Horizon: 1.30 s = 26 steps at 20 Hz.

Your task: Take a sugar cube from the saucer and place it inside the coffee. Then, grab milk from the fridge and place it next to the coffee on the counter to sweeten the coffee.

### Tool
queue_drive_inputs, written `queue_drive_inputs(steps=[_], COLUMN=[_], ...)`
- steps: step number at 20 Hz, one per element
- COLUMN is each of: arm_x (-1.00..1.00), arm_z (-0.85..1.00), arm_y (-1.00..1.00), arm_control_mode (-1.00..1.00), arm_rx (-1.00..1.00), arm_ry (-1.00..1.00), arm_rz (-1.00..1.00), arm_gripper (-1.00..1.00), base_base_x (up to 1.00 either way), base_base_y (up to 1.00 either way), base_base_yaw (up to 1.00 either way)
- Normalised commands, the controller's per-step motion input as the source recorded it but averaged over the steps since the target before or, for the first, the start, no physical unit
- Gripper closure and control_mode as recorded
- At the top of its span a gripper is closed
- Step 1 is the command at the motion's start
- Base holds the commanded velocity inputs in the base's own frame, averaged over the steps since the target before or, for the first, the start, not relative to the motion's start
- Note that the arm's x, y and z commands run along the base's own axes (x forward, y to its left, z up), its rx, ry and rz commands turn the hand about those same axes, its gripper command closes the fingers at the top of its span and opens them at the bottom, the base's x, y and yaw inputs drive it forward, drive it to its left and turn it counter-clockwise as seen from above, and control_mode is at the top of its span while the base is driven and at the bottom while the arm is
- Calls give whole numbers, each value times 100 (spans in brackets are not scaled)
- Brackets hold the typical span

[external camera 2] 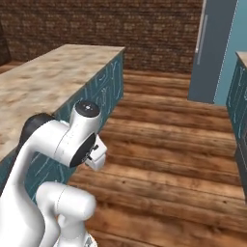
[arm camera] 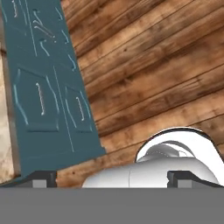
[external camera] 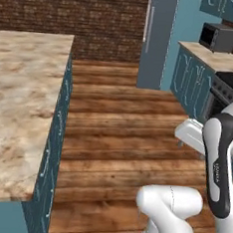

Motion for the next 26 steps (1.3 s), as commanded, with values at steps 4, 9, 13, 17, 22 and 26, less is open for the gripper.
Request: queue_drive_inputs(steps=[4, 9, 13, 17, 22, 26], arm_x=[0, 0, 0, 0, 0, 0], arm_z=[0, 0, 0, 0, 0, 0], arm_y=[0, 0, 0, 0, 0, 0], arm_control_mode=[100, 100, 100, 100, 100, 100], arm_rx=[0, 0, 0, 0, 0, 0], arm_ry=[0, 0, 0, 0, 0, 0], arm_rz=[0, 0, 0, 0, 0, 0], arm_gripper=[-100, -100, -100, -100, -100, -100], base_base_x=[100, 100, 100, 100, 100, 100], base_base_y=[4, 0, 2, 1, 0, 0], base_base_yaw=[0, 0, 0, 1, 3, 3])
